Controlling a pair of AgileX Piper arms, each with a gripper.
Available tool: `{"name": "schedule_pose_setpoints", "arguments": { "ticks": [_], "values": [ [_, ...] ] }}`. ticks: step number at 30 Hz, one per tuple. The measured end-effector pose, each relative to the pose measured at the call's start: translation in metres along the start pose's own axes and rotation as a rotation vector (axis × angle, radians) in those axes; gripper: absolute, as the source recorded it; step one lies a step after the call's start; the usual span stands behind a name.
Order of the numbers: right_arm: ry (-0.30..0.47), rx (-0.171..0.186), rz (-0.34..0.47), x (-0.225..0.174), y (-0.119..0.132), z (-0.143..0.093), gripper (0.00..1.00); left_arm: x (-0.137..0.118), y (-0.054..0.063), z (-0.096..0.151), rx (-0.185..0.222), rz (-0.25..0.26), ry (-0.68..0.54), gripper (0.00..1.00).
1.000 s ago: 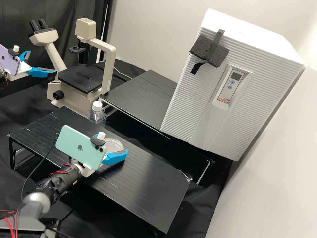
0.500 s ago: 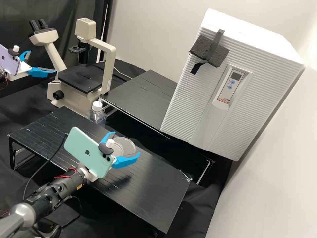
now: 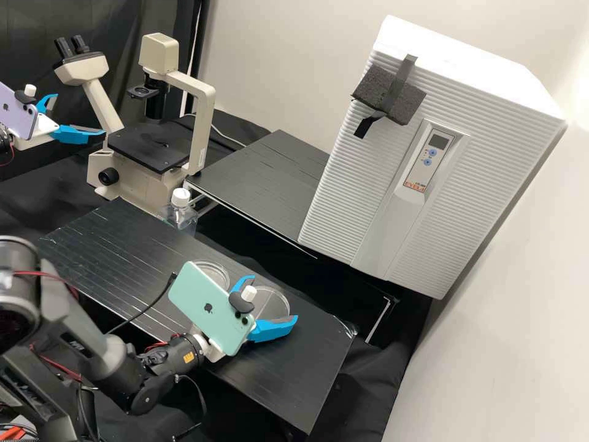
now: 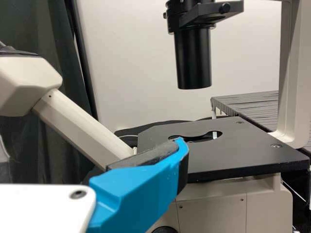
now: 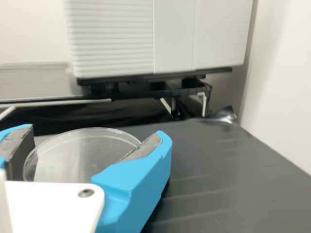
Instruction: Open the petri dish lid.
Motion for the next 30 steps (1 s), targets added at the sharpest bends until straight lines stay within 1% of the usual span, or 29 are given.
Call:
{"name": "schedule_pose_setpoints", "arguments": {
  "ticks": [2,6,8,11,14,18,20,23,25,30],
  "values": [
    [0.012,-0.006,0.010,0.002,0.000,0.003,0.00,0.000,0.000,0.000,0.000,0.000,0.000,1.00],
    [0.009,-0.003,0.019,0.004,0.000,0.006,0.00,0.000,0.000,0.000,0.000,0.000,0.000,1.00],
    [-0.001,-0.014,0.026,0.004,0.001,0.008,0.00,0.000,0.000,0.000,0.000,0.000,0.000,1.00],
    [-0.013,-0.018,0.046,0.003,0.004,0.010,0.00,0.000,0.000,0.000,0.000,0.000,0.000,1.00],
    [-0.044,-0.023,0.075,0.000,0.010,0.016,0.00,0.000,0.000,0.000,0.000,0.000,0.000,1.00],
    [-0.067,-0.051,0.094,-0.007,0.018,0.021,0.00,0.000,0.000,0.000,0.000,0.000,0.000,1.00],
    [-0.084,-0.056,0.107,-0.013,0.024,0.023,0.00,0.000,0.000,0.000,0.000,0.000,0.000,1.00],
    [-0.077,-0.060,0.122,-0.021,0.030,0.020,0.00,0.000,0.000,0.000,0.000,0.000,0.000,1.00],
    [-0.061,-0.073,0.119,-0.026,0.032,0.016,0.00,0.000,0.000,0.000,0.000,0.000,0.000,1.00],
    [-0.024,-0.102,0.078,-0.028,0.029,0.010,0.00,0.000,0.000,0.000,0.000,0.000,0.000,1.00]
  ]
}}
